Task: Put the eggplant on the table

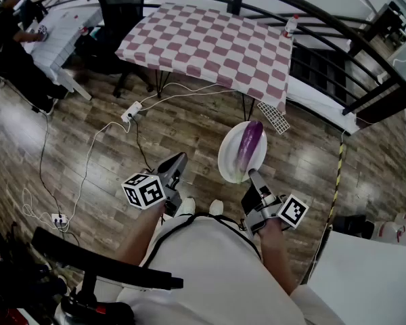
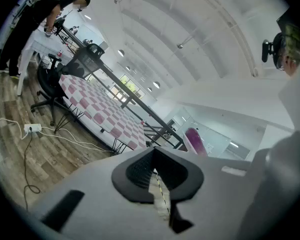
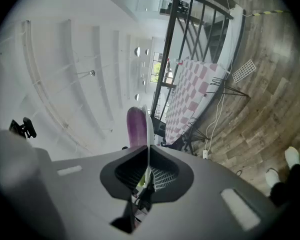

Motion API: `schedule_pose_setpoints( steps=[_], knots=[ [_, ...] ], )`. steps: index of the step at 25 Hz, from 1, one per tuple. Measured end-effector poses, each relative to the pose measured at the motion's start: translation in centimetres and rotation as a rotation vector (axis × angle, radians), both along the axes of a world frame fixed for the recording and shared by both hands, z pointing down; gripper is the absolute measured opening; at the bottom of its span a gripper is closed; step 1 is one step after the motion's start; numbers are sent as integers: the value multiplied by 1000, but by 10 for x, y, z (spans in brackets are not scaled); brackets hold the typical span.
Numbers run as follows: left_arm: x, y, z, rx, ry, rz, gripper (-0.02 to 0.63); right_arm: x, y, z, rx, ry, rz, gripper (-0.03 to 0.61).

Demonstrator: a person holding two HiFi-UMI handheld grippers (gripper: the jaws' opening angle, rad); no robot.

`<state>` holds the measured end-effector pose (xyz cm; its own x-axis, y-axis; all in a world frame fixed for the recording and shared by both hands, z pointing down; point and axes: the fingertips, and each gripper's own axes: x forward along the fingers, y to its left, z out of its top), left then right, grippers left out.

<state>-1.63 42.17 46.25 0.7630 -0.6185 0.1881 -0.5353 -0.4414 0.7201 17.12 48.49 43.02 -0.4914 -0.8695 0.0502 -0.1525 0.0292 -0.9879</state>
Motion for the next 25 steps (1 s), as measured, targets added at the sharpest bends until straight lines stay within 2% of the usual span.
schedule_pose_setpoints(
  steps=[7, 25],
  knots=[
    [-14, -12, -8, 44, -29, -7, 5, -11, -7, -2, 19, 15, 4, 20],
    [-60, -27, -1, 31, -10, -6, 5, -54, -20, 7, -16, 31, 22, 23]
  ],
)
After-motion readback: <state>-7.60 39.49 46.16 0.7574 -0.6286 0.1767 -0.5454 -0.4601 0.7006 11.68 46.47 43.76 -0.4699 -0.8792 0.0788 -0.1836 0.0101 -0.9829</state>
